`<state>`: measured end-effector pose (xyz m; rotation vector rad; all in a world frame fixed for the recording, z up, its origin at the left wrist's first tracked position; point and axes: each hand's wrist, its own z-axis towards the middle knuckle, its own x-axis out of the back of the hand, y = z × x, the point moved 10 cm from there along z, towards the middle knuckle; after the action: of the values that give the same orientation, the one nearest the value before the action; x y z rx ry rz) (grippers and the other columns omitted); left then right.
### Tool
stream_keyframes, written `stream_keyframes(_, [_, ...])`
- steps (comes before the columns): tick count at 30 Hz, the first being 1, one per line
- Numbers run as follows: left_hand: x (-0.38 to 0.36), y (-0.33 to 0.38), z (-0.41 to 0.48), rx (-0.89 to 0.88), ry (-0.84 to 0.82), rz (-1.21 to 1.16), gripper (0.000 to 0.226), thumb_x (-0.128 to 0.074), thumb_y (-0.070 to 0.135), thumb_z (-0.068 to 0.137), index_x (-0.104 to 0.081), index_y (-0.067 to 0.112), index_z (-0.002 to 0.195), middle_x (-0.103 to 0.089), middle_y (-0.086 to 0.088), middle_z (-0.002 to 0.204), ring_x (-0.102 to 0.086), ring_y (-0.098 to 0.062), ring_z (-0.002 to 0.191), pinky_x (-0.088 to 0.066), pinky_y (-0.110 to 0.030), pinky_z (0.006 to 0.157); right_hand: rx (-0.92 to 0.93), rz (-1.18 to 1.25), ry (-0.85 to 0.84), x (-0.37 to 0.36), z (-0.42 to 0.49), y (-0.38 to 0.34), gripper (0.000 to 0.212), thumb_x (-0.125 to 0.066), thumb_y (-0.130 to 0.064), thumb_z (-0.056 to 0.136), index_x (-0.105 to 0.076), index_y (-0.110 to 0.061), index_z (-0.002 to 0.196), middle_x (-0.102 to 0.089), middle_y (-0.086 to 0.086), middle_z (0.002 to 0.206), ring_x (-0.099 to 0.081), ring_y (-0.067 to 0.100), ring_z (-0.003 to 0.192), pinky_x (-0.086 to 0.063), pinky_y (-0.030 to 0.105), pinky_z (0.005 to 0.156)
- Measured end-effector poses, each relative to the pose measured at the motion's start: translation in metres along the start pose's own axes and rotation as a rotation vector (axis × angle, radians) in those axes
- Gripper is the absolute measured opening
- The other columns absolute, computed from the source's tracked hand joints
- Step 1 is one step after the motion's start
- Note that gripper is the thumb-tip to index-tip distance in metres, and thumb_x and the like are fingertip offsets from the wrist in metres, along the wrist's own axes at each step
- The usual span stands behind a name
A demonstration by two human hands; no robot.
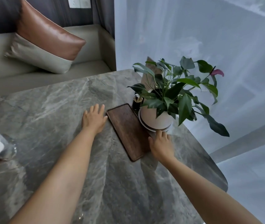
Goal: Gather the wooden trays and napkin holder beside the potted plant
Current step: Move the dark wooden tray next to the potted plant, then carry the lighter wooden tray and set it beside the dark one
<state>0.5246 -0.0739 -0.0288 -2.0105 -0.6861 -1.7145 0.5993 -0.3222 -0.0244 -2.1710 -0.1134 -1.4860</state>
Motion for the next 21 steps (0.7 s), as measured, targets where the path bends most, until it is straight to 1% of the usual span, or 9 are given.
stream_keyframes(2, [0.006,-0.011,-0.014,-0.011,-0.004,0.035,0.059,-0.024,0.039,0.101,-0.006,0.016,0.152,-0.006,-0.007,0.162,-0.01,-0.024,0.149,-0.017,-0.043,0.118,0.06,-0.065,0.035,0.006,-0.008,-0.025,0.05,-0.035,-0.036,0.095,-0.03,-0.005,0.134,-0.036,0.017,0.14,-0.031,0.034,0.13,-0.035,0.044,0.102])
stream_keyframes(4, [0.015,-0.025,-0.03,-0.015,0.012,0.054,0.06,-0.021,0.04,0.101,-0.001,0.018,0.152,0.002,-0.004,0.162,-0.001,-0.02,0.15,-0.01,-0.042,0.12,0.132,-0.122,0.068,0.012,-0.017,-0.055,0.058,-0.032,-0.039,0.095,-0.02,-0.007,0.142,-0.026,0.016,0.148,-0.024,0.033,0.136,-0.027,0.044,0.109])
stream_keyframes(6, [0.026,-0.043,-0.047,-0.013,0.037,0.066,0.06,-0.02,0.041,0.101,0.001,0.019,0.152,0.006,-0.003,0.162,0.004,-0.018,0.15,-0.005,-0.042,0.121,0.2,-0.138,0.069,0.014,-0.027,-0.087,0.064,-0.028,-0.041,0.096,-0.005,-0.011,0.147,-0.008,0.013,0.157,-0.01,0.03,0.144,-0.016,0.043,0.116])
stream_keyframes(8, [0.04,-0.066,-0.065,0.006,0.066,0.072,0.061,-0.019,0.041,0.101,0.004,0.018,0.152,0.008,-0.002,0.162,0.006,-0.018,0.15,-0.002,-0.042,0.121,0.26,-0.15,0.066,0.012,-0.039,-0.12,0.067,-0.026,-0.043,0.096,0.006,-0.013,0.147,0.008,0.012,0.158,0.003,0.027,0.146,-0.006,0.041,0.118])
stream_keyframes(9, [0.047,-0.079,-0.075,0.019,0.078,0.07,0.061,-0.019,0.042,0.101,0.005,0.018,0.152,0.009,-0.002,0.162,0.007,-0.018,0.15,0.0,-0.042,0.121,0.296,-0.165,0.076,0.012,-0.047,-0.137,0.068,-0.025,-0.043,0.096,0.009,-0.013,0.147,0.012,0.012,0.158,0.008,0.026,0.146,-0.003,0.041,0.119])
stream_keyframes(13, [0.073,-0.138,-0.115,0.07,0.124,0.046,0.061,-0.019,0.042,0.1,0.005,0.019,0.152,0.01,-0.002,0.162,0.008,-0.017,0.15,0.002,-0.042,0.121,0.421,-0.215,0.118,0.001,-0.082,-0.207,0.072,-0.023,-0.046,0.096,0.016,-0.01,0.145,0.019,0.014,0.156,0.015,0.026,0.145,0.002,0.042,0.119])
stream_keyframes(17, [0.093,-0.211,-0.163,0.136,0.161,0.035,0.062,-0.022,0.041,0.1,0.003,0.018,0.152,0.009,-0.002,0.162,0.007,-0.017,0.15,0.003,-0.042,0.121,0.526,-0.233,0.089,-0.022,-0.124,-0.283,0.073,-0.021,-0.047,0.095,0.02,-0.01,0.143,0.025,0.013,0.154,0.021,0.025,0.143,0.007,0.042,0.118])
stream_keyframes(21, [0.098,-0.297,-0.22,0.245,0.174,0.034,0.063,-0.024,0.042,0.1,0.002,0.02,0.152,0.008,-0.002,0.162,0.007,-0.017,0.15,0.003,-0.042,0.121,0.638,-0.244,0.059,-0.055,-0.172,-0.358,0.073,-0.02,-0.048,0.095,0.022,-0.012,0.143,0.026,0.011,0.154,0.023,0.024,0.143,0.01,0.041,0.117])
